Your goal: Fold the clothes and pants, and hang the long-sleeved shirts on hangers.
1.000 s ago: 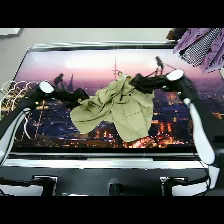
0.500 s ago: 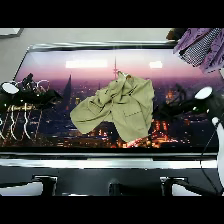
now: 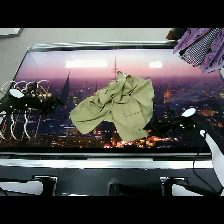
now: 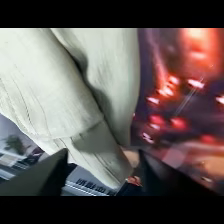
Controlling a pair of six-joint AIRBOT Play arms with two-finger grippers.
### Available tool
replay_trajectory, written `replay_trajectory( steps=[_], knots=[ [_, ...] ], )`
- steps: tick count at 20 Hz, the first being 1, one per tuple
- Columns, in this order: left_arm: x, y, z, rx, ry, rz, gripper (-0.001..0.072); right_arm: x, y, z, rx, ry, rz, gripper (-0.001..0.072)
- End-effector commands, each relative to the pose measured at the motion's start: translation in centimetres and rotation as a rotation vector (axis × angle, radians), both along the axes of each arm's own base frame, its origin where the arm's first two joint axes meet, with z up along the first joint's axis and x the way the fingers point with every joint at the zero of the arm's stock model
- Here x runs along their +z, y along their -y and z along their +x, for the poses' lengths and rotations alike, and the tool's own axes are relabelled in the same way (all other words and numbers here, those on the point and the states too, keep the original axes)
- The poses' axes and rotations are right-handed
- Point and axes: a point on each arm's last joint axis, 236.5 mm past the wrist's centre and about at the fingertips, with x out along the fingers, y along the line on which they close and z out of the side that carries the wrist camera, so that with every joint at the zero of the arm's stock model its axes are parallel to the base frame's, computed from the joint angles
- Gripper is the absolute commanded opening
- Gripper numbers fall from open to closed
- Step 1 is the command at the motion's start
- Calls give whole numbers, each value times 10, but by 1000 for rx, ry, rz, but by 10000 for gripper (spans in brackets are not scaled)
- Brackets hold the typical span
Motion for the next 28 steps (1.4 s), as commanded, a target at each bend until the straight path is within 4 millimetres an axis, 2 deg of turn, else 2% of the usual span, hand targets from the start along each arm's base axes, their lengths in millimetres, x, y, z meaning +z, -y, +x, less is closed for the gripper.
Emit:
replay_trajectory(
  steps=[1, 2, 3, 5, 8, 15, 16, 17, 18, 20, 21, 23, 25, 26, 28],
  knots=[
    [-13, 7, -3, -30, -23, -8, 720, -5, -8, -3, -15, -21, 37, 309],
    [-15, 11, -3, -43, -24, -10, 720, -3, -9, -4, -11, -22, 46, 148],
    [-16, 16, -4, -55, -28, -12, 720, 0, -11, -7, 0, -28, 57, 86],
    [-17, 30, -8, -133, -16, -12, 720, 5, -15, -16, 29, -49, 78, 34],
    [-18, 51, -11, -228, 8, 2, 720, 12, -20, -29, 72, -83, 110, 33],
    [-41, 71, -10, -246, -16, -7, 720, 14, -21, -27, 53, -88, 111, 32],
    [-42, 75, -10, -255, -14, -4, 657, 15, -22, -27, 51, -88, 118, 32],
    [-42, 79, -10, -266, -9, -1, 421, 16, -24, -25, 43, -85, 127, 32],
    [-41, 82, -10, -273, -6, -1, 28, 20, -27, -22, 30, -79, 145, 32],
    [-25, 87, 2, -269, 35, -12, 29, 35, -33, -6, -2, -30, 184, 32],
    [-8, 89, 15, -264, 84, -14, 28, 48, -31, 8, -3, 23, 179, 32],
    [52, 88, 50, -243, 227, 1, 27, 96, -24, 49, 6, 194, 152, 32],
    [141, 88, 79, -227, 416, 15, 27, 164, -17, 91, 5, 387, 115, 31],
    [197, 88, 88, -212, 532, 23, 27, 208, -14, 110, 2, 502, 98, 31],
    [313, 87, 87, -176, 779, 40, 28, 303, -8, 133, 1, 748, 58, 31]
  ],
)
